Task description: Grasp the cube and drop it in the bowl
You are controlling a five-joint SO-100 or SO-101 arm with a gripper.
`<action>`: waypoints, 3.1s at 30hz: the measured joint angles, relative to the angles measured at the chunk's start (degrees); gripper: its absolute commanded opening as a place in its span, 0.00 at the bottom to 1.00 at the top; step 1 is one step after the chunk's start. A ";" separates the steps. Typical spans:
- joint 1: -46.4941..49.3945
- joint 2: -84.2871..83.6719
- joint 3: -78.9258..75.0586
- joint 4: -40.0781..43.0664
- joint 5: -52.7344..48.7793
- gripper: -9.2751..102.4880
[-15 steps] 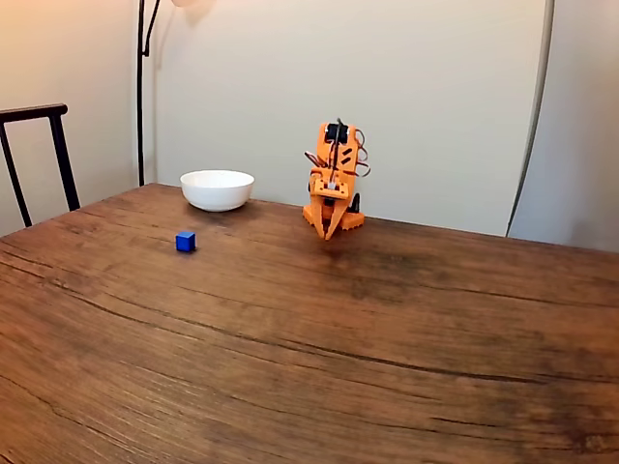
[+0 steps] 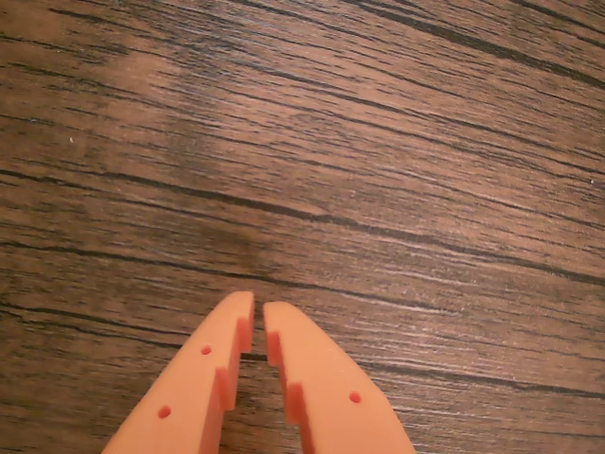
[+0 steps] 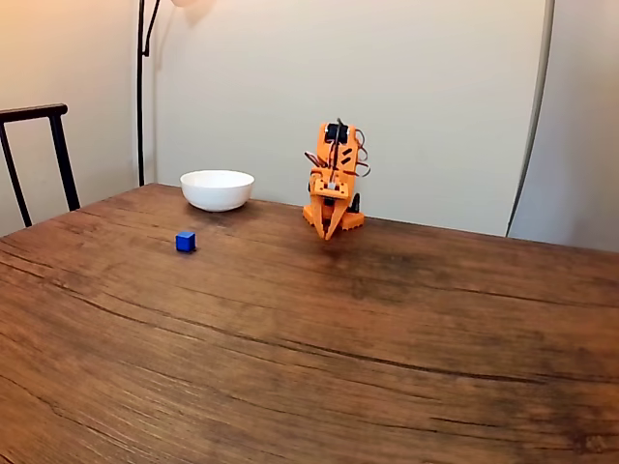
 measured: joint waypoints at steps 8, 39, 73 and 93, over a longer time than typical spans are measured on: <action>0.00 0.00 0.00 0.00 0.00 0.08; 0.00 0.00 0.00 0.00 0.00 0.08; 0.00 0.18 0.00 0.00 0.00 0.08; 6.50 0.09 -4.04 -3.87 -0.88 0.08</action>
